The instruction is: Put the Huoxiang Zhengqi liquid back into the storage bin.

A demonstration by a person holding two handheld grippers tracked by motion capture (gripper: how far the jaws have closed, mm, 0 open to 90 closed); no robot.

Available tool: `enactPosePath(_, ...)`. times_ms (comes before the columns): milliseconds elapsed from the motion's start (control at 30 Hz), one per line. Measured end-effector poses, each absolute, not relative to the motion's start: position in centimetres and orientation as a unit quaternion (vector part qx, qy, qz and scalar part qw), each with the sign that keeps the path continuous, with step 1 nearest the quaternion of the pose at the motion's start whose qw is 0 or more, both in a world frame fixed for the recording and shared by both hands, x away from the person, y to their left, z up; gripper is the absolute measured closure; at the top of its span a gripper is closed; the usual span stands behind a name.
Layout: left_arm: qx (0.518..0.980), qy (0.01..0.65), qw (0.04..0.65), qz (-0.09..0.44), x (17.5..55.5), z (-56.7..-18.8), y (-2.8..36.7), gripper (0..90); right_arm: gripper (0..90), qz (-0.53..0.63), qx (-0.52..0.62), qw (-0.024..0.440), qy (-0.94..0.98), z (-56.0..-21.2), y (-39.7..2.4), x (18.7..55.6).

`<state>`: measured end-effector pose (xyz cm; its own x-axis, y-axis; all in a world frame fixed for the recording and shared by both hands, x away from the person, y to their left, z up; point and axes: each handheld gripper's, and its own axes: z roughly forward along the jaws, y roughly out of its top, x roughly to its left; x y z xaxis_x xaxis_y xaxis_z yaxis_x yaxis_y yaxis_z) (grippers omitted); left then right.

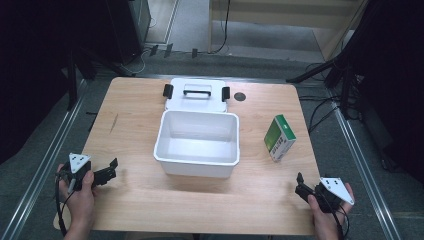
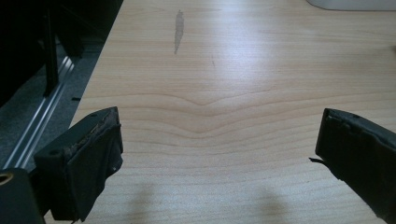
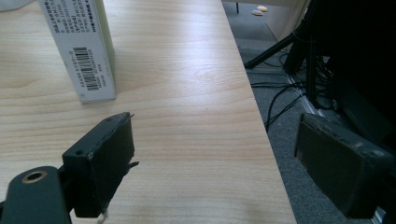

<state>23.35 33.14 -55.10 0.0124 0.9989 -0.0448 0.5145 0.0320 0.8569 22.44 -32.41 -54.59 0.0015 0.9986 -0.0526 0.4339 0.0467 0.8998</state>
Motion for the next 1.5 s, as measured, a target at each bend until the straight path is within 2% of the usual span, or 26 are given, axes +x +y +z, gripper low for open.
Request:
enactPosePath(800, 0.605, 0.624, 0.368, 0.330, 23.4, -55.1, 33.2, 1.7, 12.5, 0.365, 0.580, 0.361, 0.632, -53.8, -32.2, 23.1)
enactPosePath(1500, 0.601, 0.626, 0.377, 0.323, 23.4, -55.1, 33.5, 1.7, 12.7, 0.358, 0.539, 0.361, 0.672, -49.2, -30.5, 24.9)
